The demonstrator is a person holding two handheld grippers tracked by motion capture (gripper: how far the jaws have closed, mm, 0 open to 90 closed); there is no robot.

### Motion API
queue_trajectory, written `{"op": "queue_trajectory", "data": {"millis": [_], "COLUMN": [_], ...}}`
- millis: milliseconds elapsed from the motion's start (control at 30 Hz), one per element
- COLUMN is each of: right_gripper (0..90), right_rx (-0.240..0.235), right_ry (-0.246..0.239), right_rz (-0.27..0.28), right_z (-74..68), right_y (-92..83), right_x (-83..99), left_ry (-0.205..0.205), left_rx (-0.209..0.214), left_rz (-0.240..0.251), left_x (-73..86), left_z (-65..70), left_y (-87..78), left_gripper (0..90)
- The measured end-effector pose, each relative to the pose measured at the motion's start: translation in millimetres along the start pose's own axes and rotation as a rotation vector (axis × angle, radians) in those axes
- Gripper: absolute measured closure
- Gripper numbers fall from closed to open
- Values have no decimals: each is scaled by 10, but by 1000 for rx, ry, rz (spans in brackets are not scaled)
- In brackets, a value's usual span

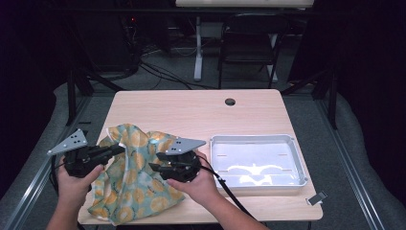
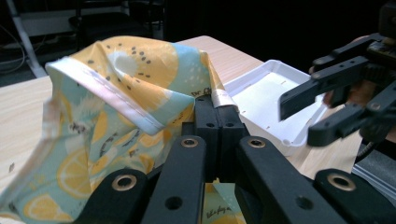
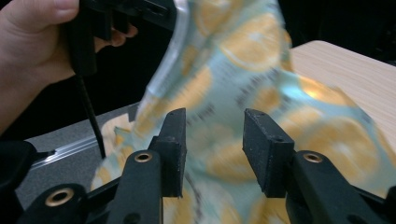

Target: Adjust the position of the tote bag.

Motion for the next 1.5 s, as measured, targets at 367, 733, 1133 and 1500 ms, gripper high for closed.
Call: {"op": "queue_trajectory", "data": {"millis": [367,733,1133,1500], "right_gripper": [472,481,839,900], "right_rx": [-30,30,73,102], "right_ry": [29,50,34,11], "right_rz": [3,-33,-11,-16], "right_z": [-249,-225,-212,-47], "right_y": [300,589,681,505], "right_x": [-86,-119,-186,-212], "left_ry": [21,7,13,-31], "left_rx": [-5,-5,-23,-71], "left_rz": [-12,12,15,39], "left_x": [-70,-111,-105,-86], "left_z": [102,89,68,-64], "left_y": [100,61,52,-130], "left_gripper": [900,900,900,633]}}
Point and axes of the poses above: each handheld gripper's, and its own axes: y roughly forward along the jaws, x roughly out of its underside, z roughly to its right, the point moved 9 cm from there along y, roughly forward along the jaws, and after that the axes turned 15 degrees about y, right-handed, at the moved point
